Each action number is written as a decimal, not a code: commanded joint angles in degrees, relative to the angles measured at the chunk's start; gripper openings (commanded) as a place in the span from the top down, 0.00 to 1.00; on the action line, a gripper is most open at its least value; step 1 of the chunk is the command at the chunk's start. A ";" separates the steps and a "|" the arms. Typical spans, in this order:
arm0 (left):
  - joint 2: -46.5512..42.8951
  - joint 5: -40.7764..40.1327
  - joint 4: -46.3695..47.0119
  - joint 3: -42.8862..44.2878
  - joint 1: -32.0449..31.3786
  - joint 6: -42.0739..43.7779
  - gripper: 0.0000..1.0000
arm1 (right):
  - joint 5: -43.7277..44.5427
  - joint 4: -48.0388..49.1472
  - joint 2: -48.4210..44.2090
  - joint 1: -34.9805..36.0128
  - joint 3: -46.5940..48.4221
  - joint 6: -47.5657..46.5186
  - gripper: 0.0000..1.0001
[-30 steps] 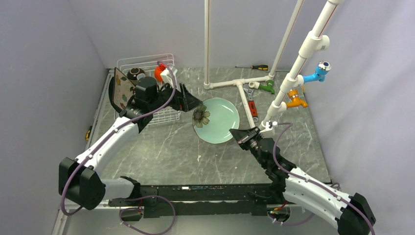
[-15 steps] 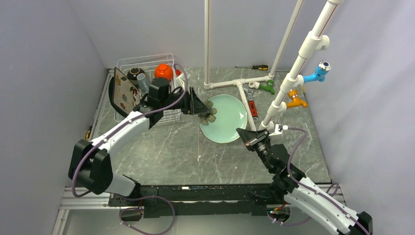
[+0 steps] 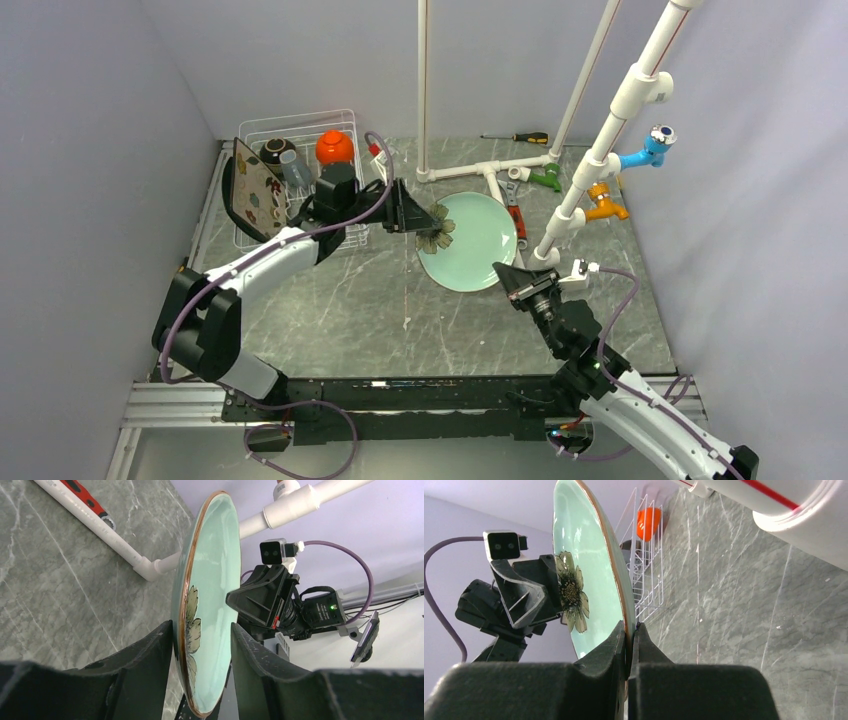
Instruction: Load the mixed dishes into the dish rack
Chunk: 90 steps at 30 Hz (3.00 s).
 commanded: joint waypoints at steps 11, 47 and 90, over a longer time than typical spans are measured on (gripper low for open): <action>4.24 6.77 -4.02 1.54 -7.35 -0.30 0.55 | -2.68 16.97 -0.08 0.17 1.73 -0.80 1.00; -6.38 -2.62 17.96 -11.77 -2.18 -7.09 0.67 | -3.71 18.04 1.09 0.08 1.28 -0.73 1.00; -28.23 -95.18 -29.95 4.98 4.41 38.84 1.00 | -7.95 7.83 14.12 0.15 5.76 -0.62 0.24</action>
